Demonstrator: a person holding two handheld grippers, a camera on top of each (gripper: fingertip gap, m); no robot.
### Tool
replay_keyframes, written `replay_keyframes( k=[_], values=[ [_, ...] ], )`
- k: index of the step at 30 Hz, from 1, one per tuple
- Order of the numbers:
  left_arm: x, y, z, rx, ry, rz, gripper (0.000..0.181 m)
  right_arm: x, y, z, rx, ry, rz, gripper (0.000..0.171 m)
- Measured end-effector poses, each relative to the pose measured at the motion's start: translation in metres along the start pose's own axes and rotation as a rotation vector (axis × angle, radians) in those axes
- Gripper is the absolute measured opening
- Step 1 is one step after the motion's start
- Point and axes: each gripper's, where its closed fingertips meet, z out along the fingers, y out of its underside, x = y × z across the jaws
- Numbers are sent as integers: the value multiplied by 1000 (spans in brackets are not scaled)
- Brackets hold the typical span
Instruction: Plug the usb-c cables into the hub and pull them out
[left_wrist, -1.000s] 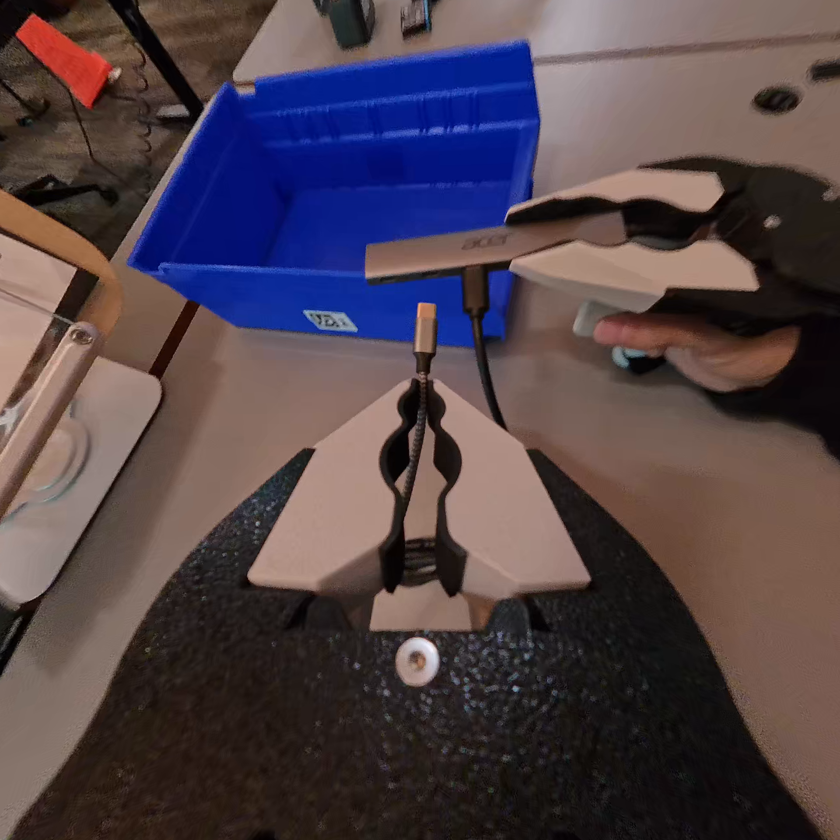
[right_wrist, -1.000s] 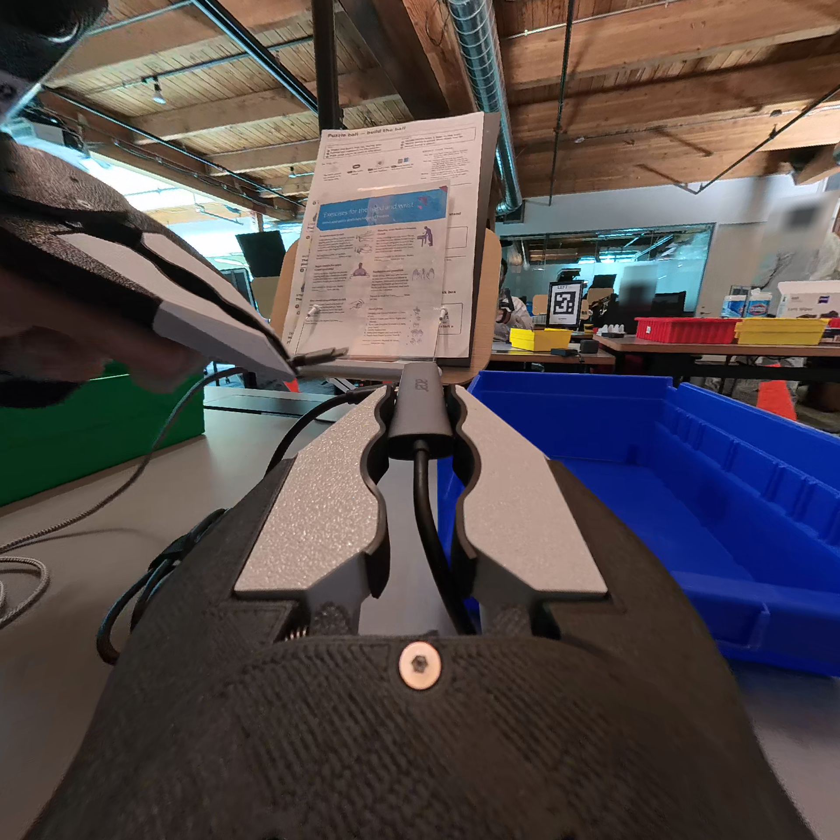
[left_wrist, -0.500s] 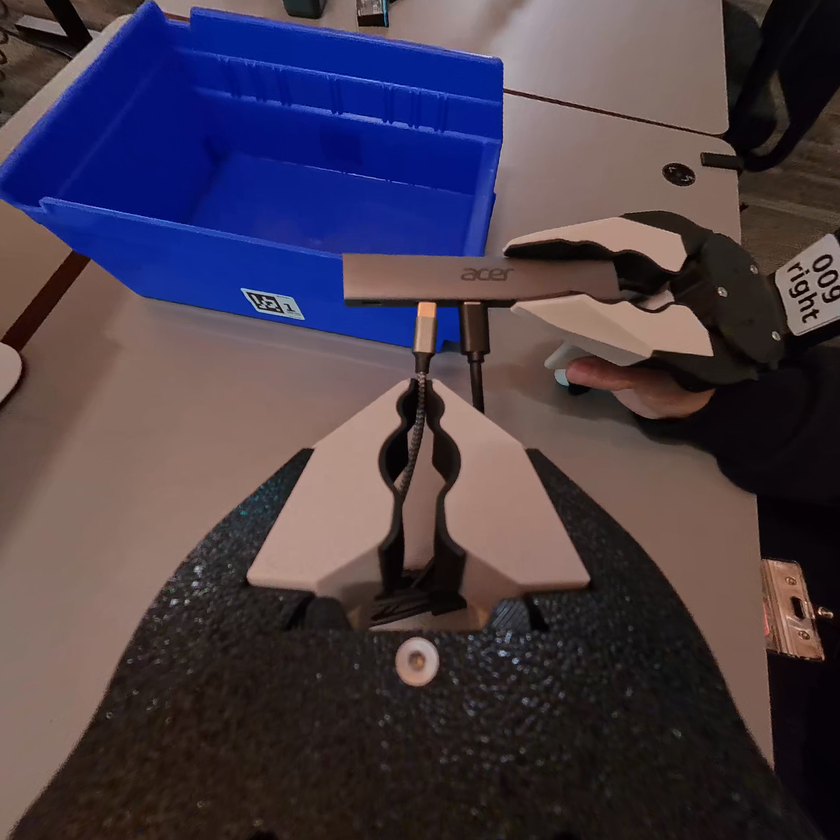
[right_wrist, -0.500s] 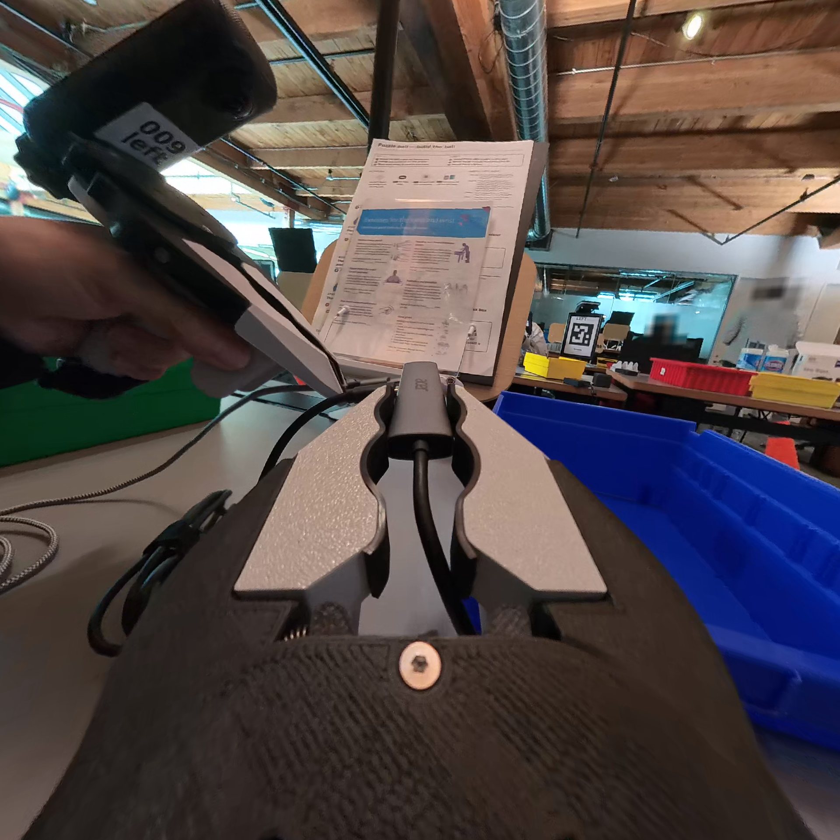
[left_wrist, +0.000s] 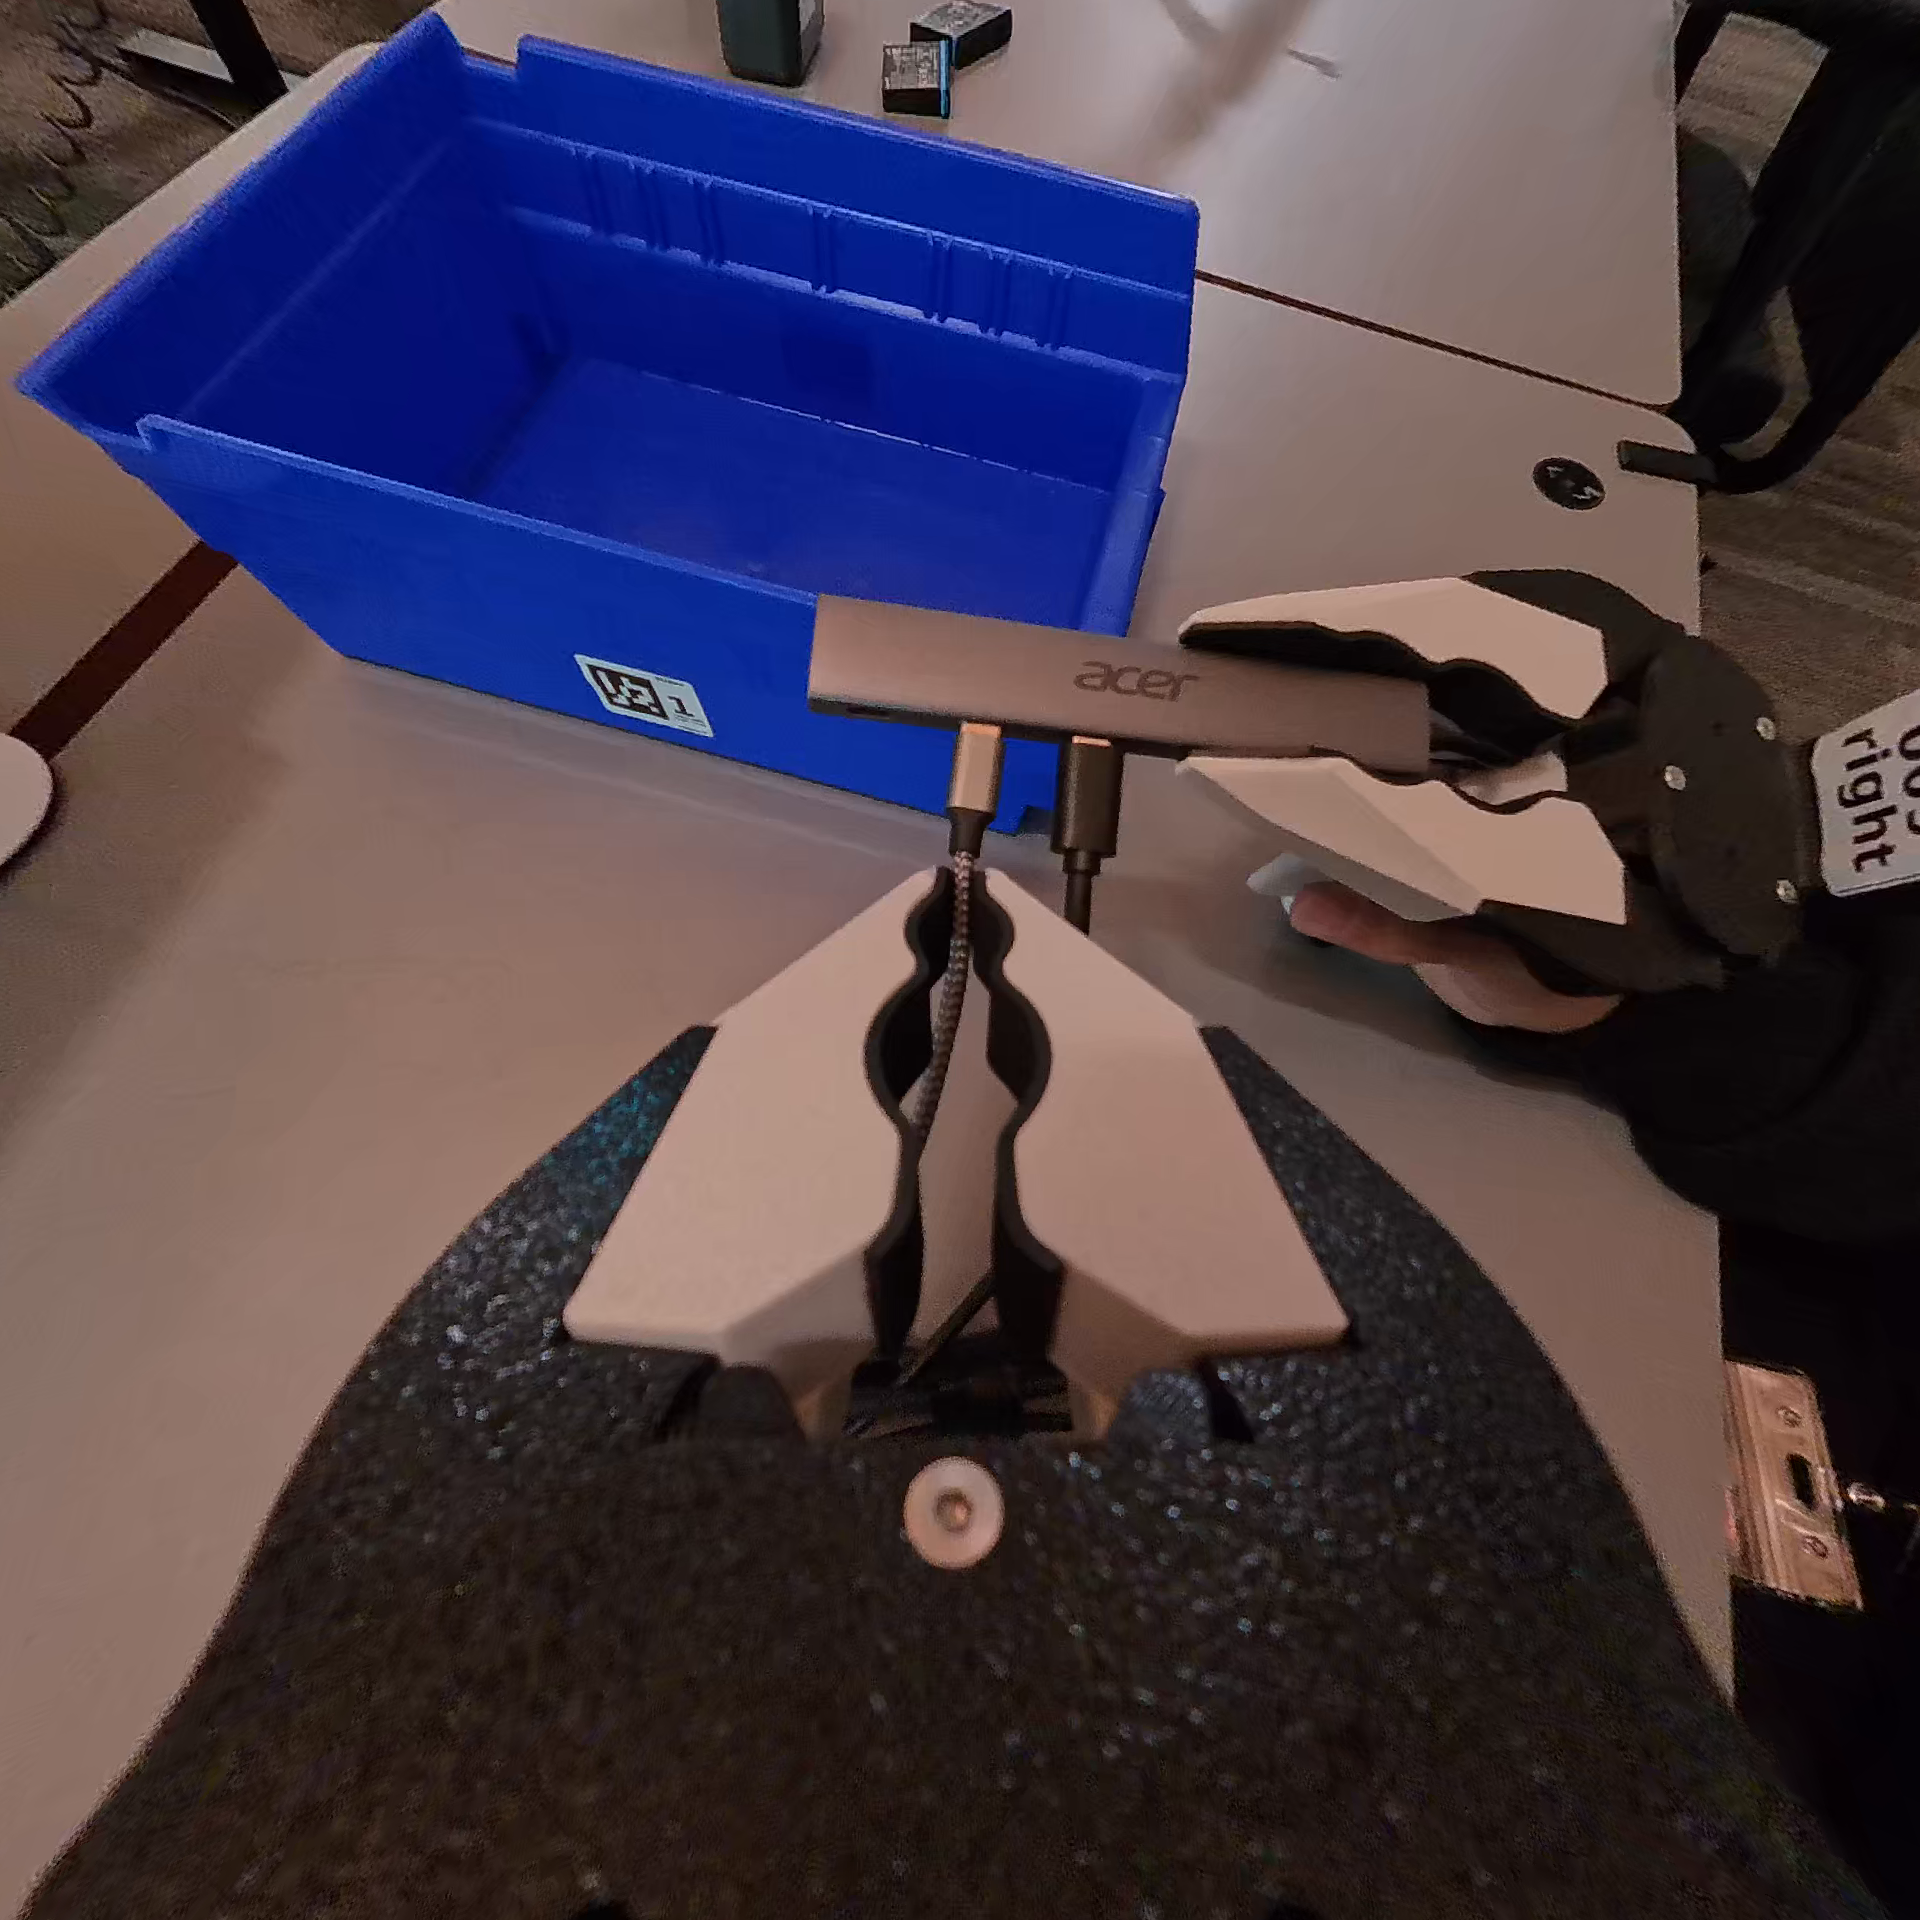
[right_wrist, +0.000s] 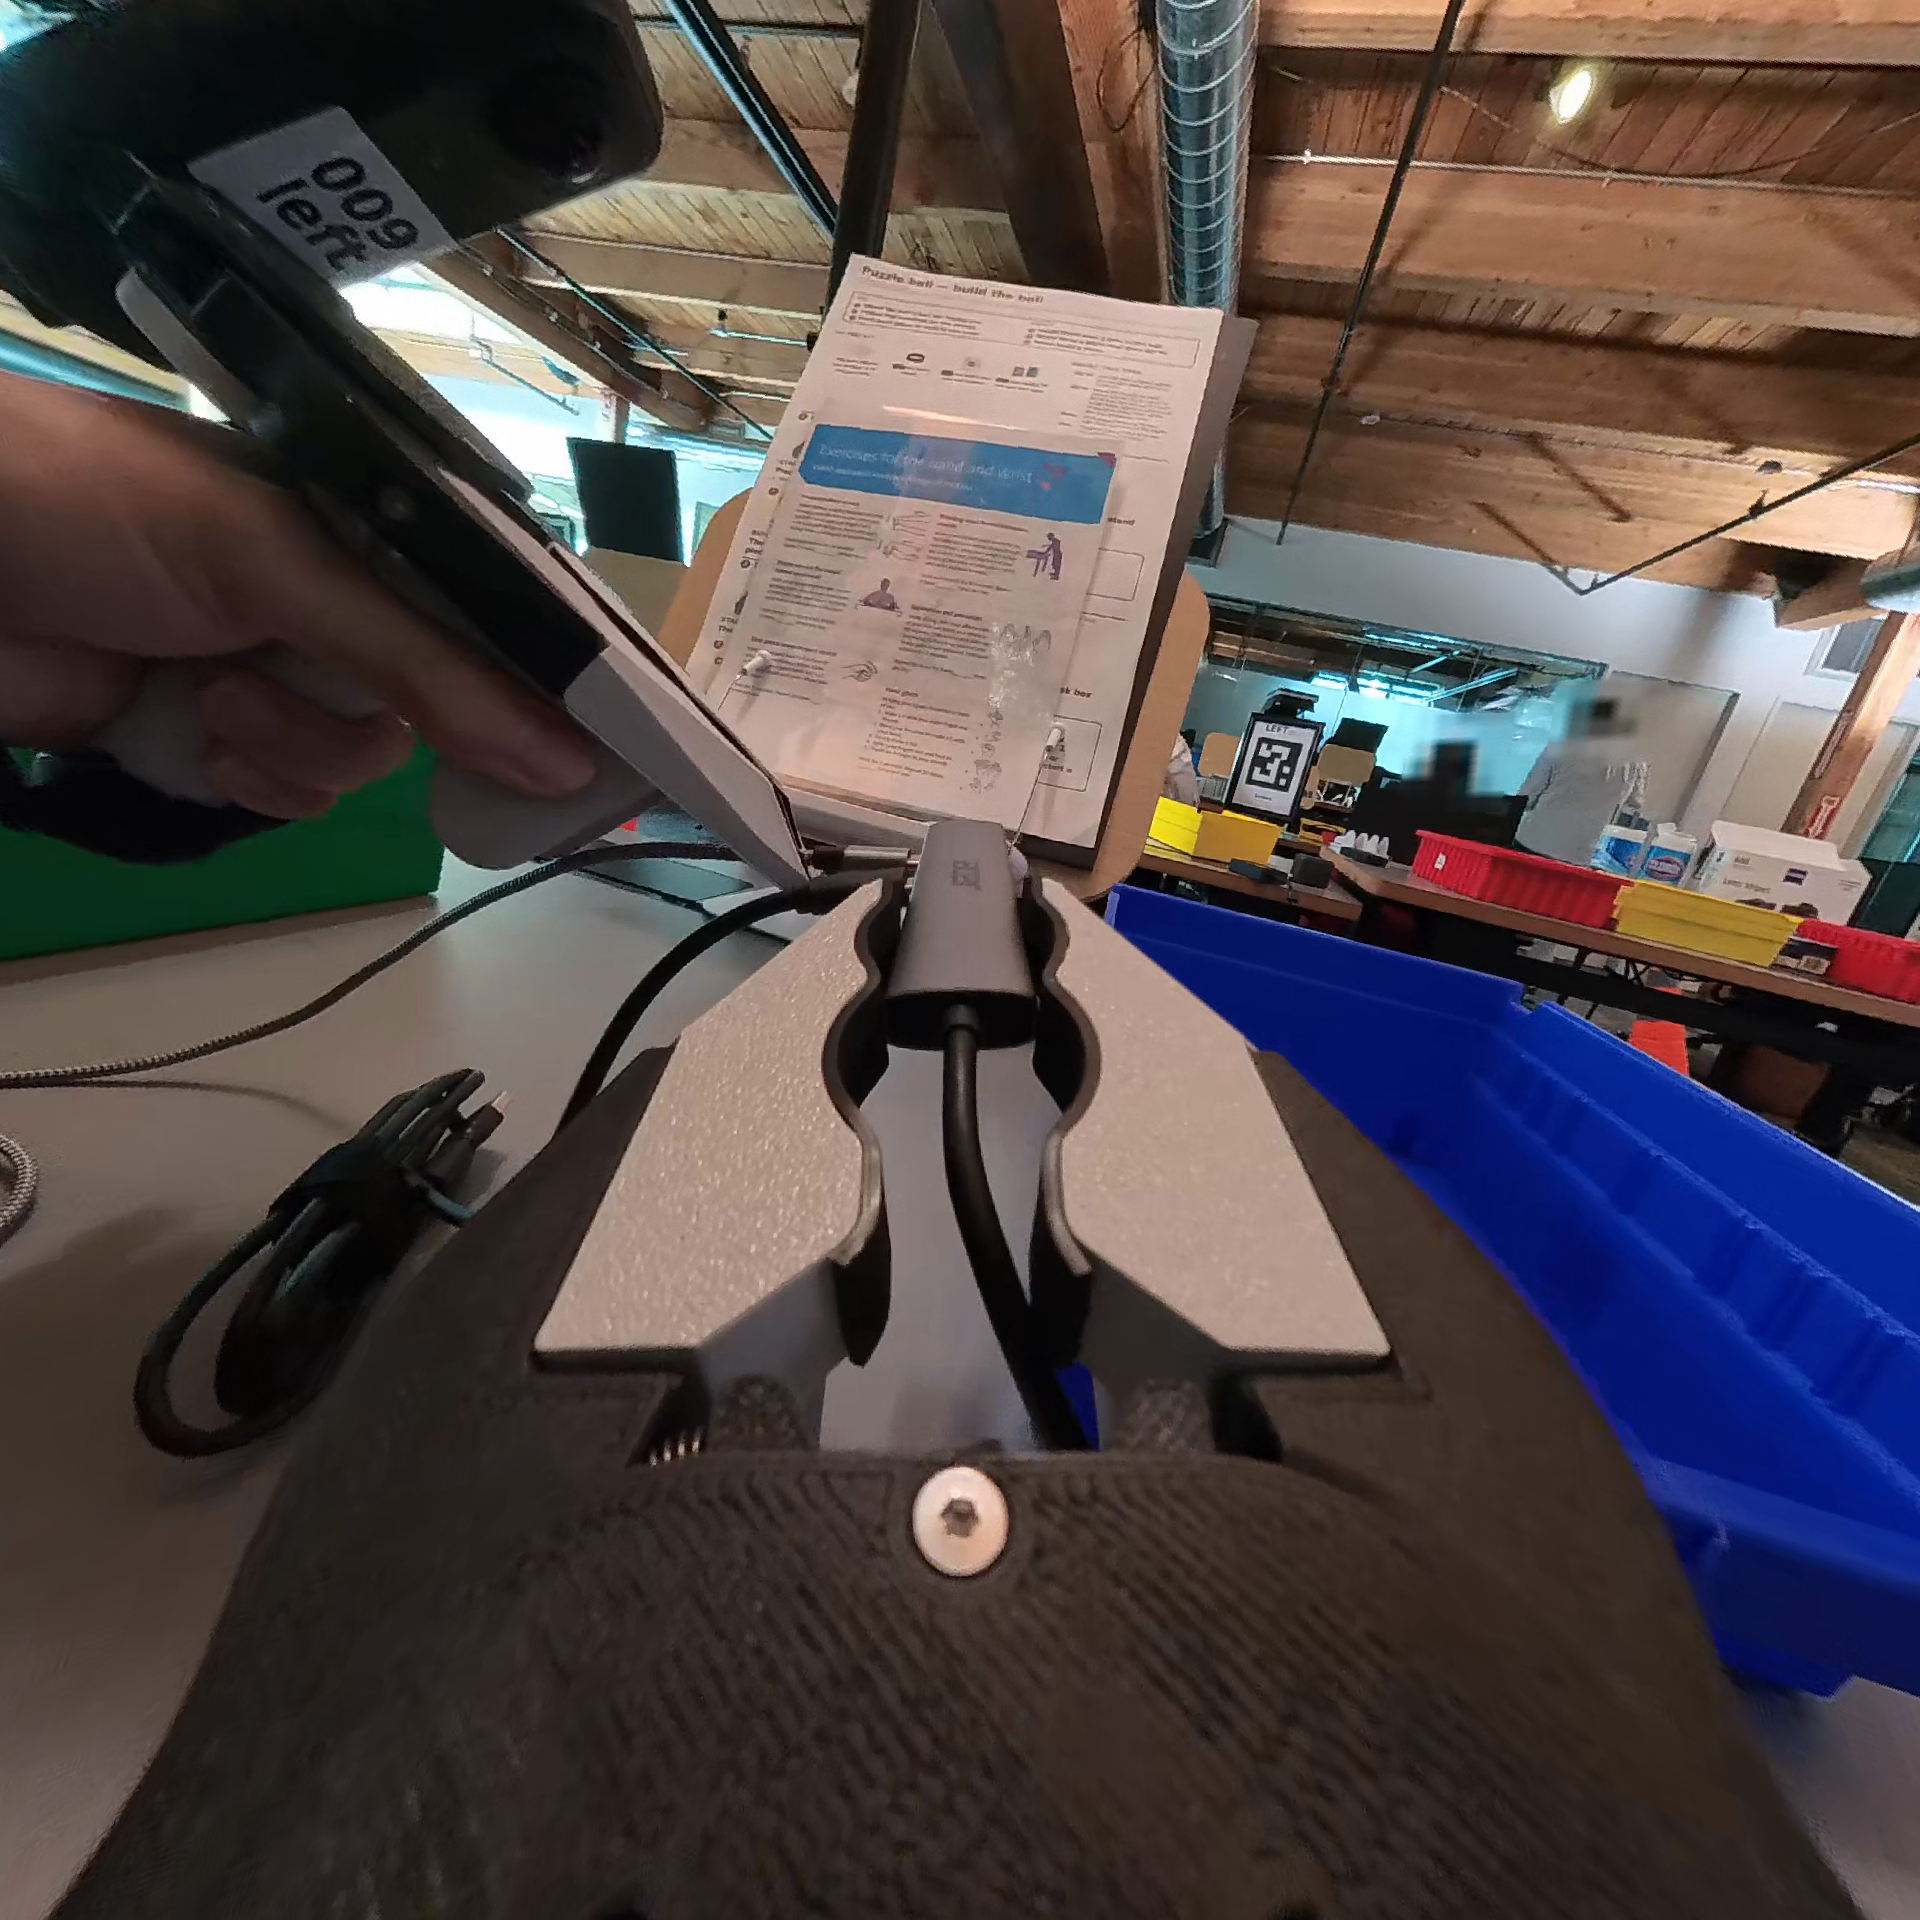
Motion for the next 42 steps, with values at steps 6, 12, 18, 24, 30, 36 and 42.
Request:
replay_keyframes(
  k=[6,12,18,24,30,36,42],
  values=[
    [0,-3,-2,11,-48,70,0,-3,0,0,-16,-37,76,25],
    [-5,10,8,-70,-127,165,0,-13,-1,2,-26,-60,16,27],
    [8,-6,2,66,-5,184,1,3,-14,-3,53,-5,-51,23],
    [11,-38,-55,199,35,112,34,4,-38,-6,100,-8,-184,23],
    [-41,-38,-142,266,-195,111,36,55,-128,-24,204,58,-226,22],
    [-52,-35,-168,342,-145,21,33,107,-254,-28,303,46,-202,22],
    [-41,-35,-158,309,-112,58,34,131,-350,1,259,49,-335,22]
  ],
)
